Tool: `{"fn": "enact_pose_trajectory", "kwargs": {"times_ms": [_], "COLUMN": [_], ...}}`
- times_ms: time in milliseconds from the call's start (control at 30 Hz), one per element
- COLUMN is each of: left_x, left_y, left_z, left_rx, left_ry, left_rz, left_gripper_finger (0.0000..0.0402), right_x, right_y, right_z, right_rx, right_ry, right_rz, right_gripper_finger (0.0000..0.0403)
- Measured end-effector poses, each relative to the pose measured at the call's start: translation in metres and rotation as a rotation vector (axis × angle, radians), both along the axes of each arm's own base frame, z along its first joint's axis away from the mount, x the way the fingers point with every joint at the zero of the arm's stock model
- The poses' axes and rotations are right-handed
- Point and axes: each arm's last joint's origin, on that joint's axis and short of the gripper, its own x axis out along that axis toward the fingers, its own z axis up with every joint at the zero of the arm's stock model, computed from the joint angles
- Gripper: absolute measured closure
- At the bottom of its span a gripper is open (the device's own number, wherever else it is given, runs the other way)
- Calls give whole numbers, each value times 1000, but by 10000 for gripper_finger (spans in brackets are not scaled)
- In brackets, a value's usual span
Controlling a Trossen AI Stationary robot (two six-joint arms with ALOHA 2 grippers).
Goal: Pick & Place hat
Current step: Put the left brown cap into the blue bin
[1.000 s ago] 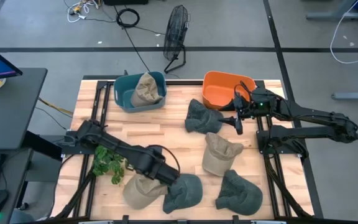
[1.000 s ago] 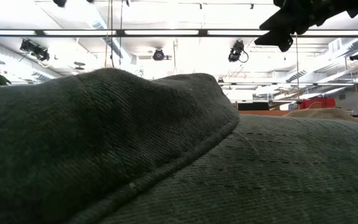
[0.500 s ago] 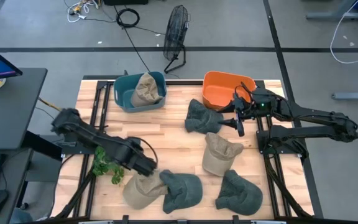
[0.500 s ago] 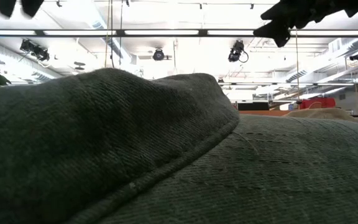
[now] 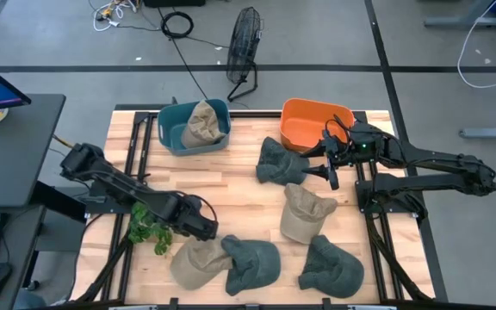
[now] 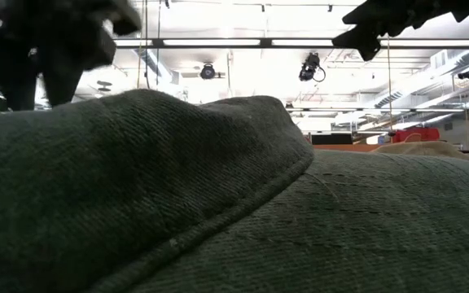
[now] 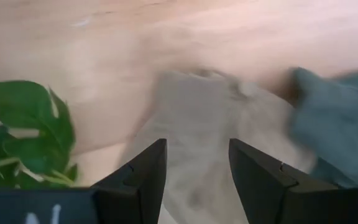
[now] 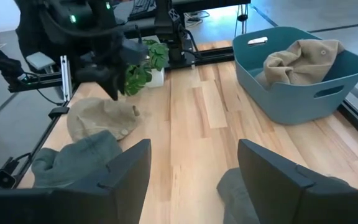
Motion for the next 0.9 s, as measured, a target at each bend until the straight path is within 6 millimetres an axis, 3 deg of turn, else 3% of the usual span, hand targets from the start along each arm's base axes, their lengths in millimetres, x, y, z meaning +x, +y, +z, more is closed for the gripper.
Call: {"fn": "enact_pose_trajectory", "kwargs": {"times_ms": [267, 533, 733, 900], "left_x": [11, 17, 27, 29], "left_y": [-7, -15, -20, -22], "left_z": [-18, -45, -58, -62], "left_rx": [-38, -46, -65, -88], "left_ry": [-53, 35, 6, 14], "left_rz": [5, -12, -17, -22], "left_gripper_finger": [225, 225, 226, 266], "right_x": [0, 0, 0, 0], "right_y": [0, 0, 0, 0], "right_z": [0, 0, 0, 0], "right_rx": [-1, -2, -2, -3], "right_ry": [0, -1, -1, -1], "right_rz": [0, 0, 0, 0], "right_gripper_finger": [158, 158, 158, 158]}}
